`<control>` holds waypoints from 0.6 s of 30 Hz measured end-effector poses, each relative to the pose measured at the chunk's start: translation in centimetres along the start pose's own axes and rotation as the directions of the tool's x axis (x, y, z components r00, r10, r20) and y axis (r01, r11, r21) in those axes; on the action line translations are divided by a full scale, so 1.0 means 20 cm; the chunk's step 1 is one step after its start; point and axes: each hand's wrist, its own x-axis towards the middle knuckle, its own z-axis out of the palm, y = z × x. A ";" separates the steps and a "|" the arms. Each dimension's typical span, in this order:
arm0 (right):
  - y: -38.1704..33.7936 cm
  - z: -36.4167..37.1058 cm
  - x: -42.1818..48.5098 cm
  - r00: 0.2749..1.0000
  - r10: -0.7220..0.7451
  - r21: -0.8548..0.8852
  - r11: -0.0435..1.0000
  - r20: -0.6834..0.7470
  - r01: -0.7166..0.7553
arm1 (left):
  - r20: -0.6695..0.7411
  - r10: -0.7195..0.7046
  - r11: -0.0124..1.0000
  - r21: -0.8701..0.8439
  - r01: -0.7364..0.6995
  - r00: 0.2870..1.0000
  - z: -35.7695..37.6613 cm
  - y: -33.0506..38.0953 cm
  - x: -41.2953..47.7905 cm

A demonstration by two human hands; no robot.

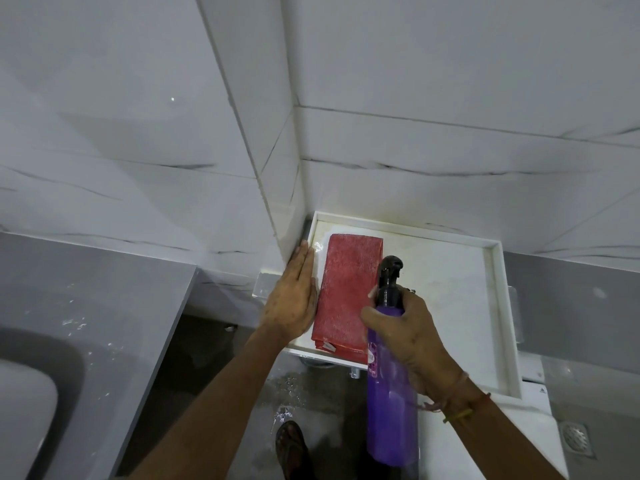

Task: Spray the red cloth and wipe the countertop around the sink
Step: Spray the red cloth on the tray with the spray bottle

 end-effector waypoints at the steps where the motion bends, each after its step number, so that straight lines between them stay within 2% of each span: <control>1: 0.00 0.00 0.00 1.000 -0.004 0.001 1.000 0.012 0.004 | 0.002 0.003 1.000 0.000 -0.003 1.000 0.00 0.00 0.00; 4: 0.00 0.01 -0.01 0.997 0.015 0.017 1.000 0.072 -0.016 | 0.002 -0.003 1.000 0.013 0.003 1.000 0.00 0.00 0.00; 8: 0.02 0.00 -0.01 1.000 0.020 0.004 1.000 0.021 -0.020 | -0.008 0.004 1.000 0.013 -0.004 1.000 0.00 0.00 0.00; 12: 0.03 0.00 -0.02 0.995 0.047 0.020 0.999 0.084 -0.049 | -0.009 0.015 1.000 0.022 -0.015 1.000 0.00 0.00 0.00; 16: 0.03 0.00 -0.02 0.997 0.050 -0.027 0.998 0.053 -0.049 | 0.003 0.005 1.000 0.024 -0.005 1.000 0.00 0.00 0.00; 18: 0.03 0.00 -0.03 0.996 0.054 0.015 0.998 0.070 -0.056 | 0.009 0.003 1.000 0.030 -0.003 1.000 0.00 0.00 0.00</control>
